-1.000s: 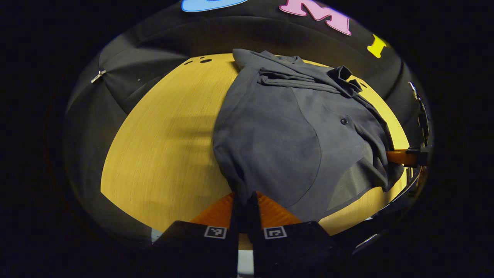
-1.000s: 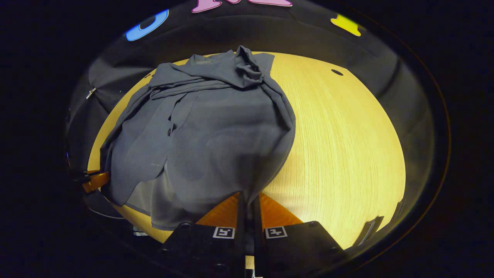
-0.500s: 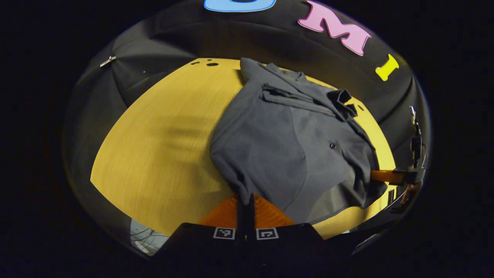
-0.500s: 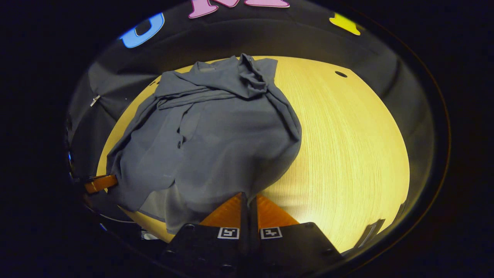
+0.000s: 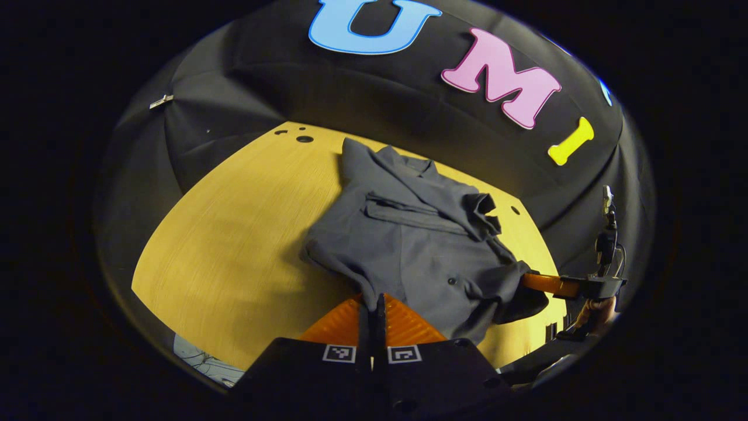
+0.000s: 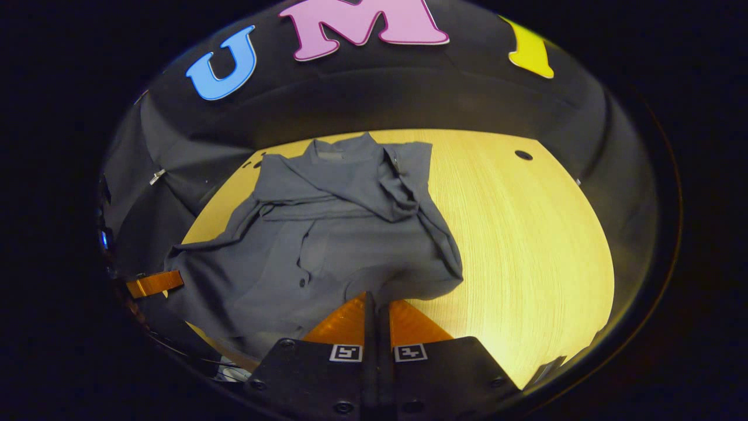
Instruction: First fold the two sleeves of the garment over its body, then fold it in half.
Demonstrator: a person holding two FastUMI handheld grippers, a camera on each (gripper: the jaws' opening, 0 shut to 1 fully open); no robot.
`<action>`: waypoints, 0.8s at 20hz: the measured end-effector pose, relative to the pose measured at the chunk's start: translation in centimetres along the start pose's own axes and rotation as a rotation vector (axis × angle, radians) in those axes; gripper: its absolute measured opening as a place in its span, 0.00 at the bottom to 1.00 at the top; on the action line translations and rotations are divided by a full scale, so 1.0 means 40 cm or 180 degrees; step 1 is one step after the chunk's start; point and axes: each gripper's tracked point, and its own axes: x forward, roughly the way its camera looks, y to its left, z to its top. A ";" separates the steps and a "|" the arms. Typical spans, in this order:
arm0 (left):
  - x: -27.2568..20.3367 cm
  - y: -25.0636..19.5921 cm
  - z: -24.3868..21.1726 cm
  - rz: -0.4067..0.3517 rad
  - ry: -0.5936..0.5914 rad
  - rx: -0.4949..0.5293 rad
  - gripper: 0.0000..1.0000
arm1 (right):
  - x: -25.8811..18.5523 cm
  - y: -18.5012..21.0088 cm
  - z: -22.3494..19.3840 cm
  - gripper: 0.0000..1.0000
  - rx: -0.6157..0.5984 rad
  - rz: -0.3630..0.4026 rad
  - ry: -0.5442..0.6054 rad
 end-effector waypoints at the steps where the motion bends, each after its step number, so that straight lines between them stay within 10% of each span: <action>1: -0.001 -0.010 0.022 -0.0028 -0.0049 0.0004 0.06 | 0.005 0.006 0.022 0.05 0.0009 0.0032 -0.0056; 16: 0.134 -0.069 0.395 -0.0222 -0.0685 -0.0023 0.06 | 0.150 -0.012 0.370 0.05 -0.0002 0.0140 -0.0736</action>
